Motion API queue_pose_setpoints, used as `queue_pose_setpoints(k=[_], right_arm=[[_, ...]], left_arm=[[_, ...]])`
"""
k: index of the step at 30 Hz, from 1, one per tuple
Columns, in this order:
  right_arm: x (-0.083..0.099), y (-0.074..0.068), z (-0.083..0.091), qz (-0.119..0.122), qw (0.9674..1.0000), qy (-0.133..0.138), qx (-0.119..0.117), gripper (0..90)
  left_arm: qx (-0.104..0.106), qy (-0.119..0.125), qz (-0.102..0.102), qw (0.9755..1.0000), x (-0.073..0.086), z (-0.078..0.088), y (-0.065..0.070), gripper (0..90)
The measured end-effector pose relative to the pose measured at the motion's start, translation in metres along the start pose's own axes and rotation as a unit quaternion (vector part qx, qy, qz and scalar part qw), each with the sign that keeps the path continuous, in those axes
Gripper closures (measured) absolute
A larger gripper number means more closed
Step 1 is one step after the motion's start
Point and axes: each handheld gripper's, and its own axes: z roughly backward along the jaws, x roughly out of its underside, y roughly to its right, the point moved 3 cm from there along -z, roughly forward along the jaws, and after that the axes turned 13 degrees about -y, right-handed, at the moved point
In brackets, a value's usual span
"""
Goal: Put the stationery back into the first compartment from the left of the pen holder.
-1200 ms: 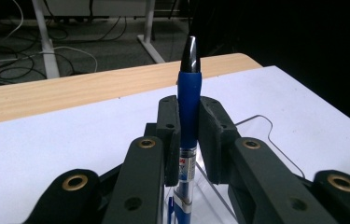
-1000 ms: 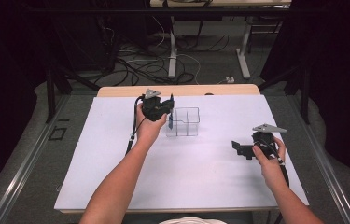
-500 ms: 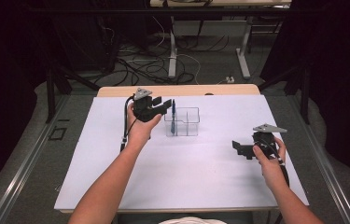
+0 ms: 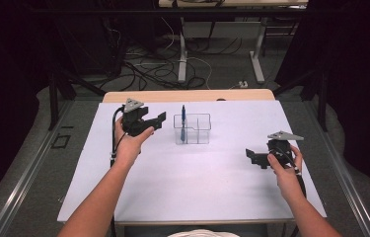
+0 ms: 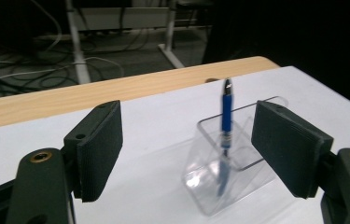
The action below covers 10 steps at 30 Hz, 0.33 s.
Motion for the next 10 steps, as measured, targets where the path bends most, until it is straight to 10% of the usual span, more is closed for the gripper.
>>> queue_pose_setpoints(k=[10], right_arm=[[0.001,0.001,-0.002,0.003,1.0000,-0.003,0.003,1.0]], left_arm=[[-0.021,-0.007,0.035,0.9991,0.027,0.024,-0.026,16.0]])
